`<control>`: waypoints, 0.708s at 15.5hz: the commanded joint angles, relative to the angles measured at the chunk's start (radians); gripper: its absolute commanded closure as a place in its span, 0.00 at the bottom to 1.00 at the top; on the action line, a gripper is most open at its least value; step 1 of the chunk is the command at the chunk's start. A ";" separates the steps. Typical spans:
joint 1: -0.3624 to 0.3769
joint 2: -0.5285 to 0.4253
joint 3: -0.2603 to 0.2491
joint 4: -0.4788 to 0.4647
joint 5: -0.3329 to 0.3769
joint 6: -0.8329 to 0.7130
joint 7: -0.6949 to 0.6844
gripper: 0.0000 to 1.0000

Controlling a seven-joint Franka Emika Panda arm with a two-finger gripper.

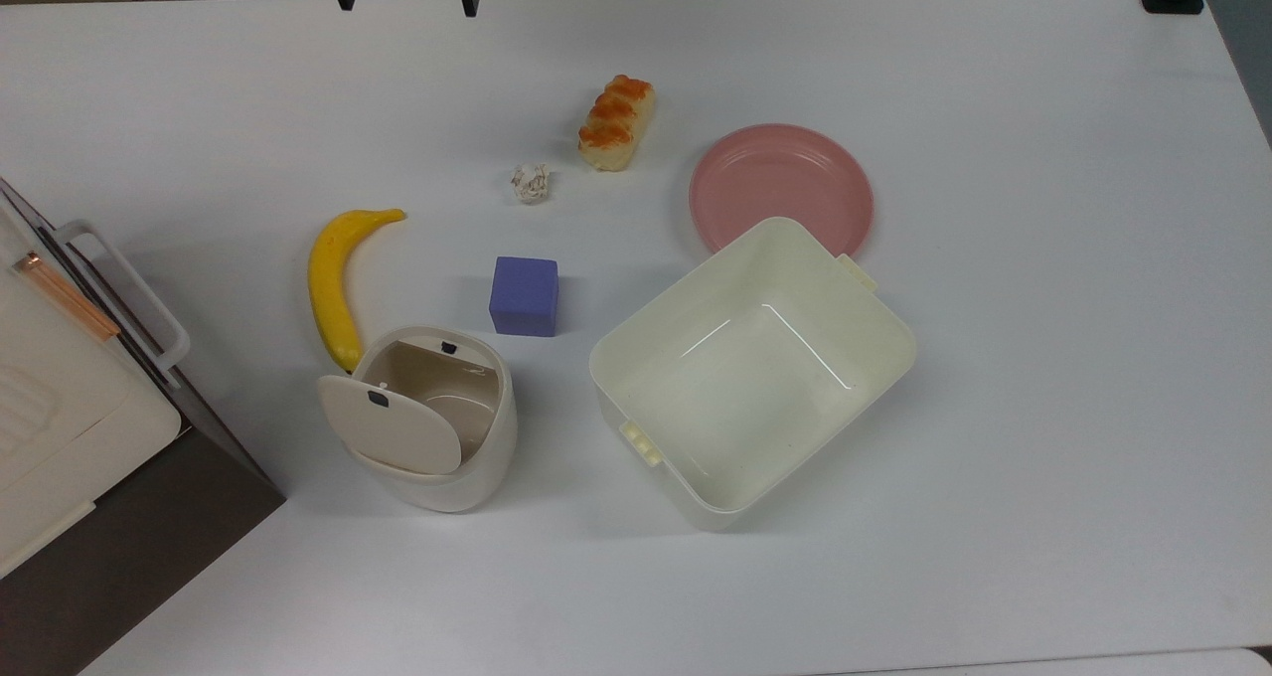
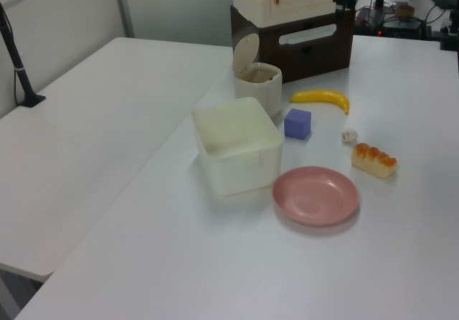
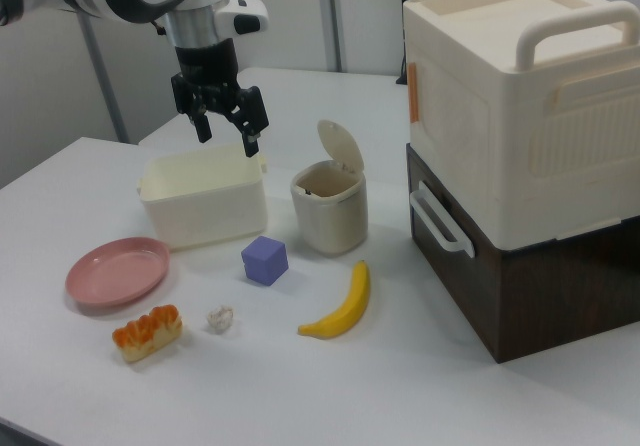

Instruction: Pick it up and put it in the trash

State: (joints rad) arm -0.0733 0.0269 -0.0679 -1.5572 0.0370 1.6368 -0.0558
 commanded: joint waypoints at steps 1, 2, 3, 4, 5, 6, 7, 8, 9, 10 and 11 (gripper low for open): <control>0.029 -0.059 -0.026 -0.092 0.003 0.035 -0.021 0.00; 0.035 -0.062 -0.026 -0.096 0.003 0.037 -0.021 0.00; 0.041 -0.064 -0.027 -0.104 0.001 0.038 -0.022 0.00; 0.043 -0.067 -0.026 -0.113 -0.003 0.038 -0.022 0.00; 0.047 -0.079 -0.026 -0.144 -0.012 0.041 -0.022 0.00; 0.065 -0.094 -0.026 -0.188 -0.029 0.067 -0.022 0.00; 0.088 -0.122 -0.026 -0.249 -0.046 0.105 -0.021 0.00; 0.099 -0.148 -0.026 -0.314 -0.061 0.153 -0.021 0.00; 0.112 -0.166 -0.026 -0.360 -0.069 0.194 -0.019 0.00; 0.124 -0.173 -0.026 -0.389 -0.071 0.221 -0.018 0.00; 0.128 -0.173 -0.026 -0.408 -0.074 0.233 -0.019 0.00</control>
State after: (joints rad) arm 0.0032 -0.0540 -0.0681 -1.7971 -0.0123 1.7701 -0.0601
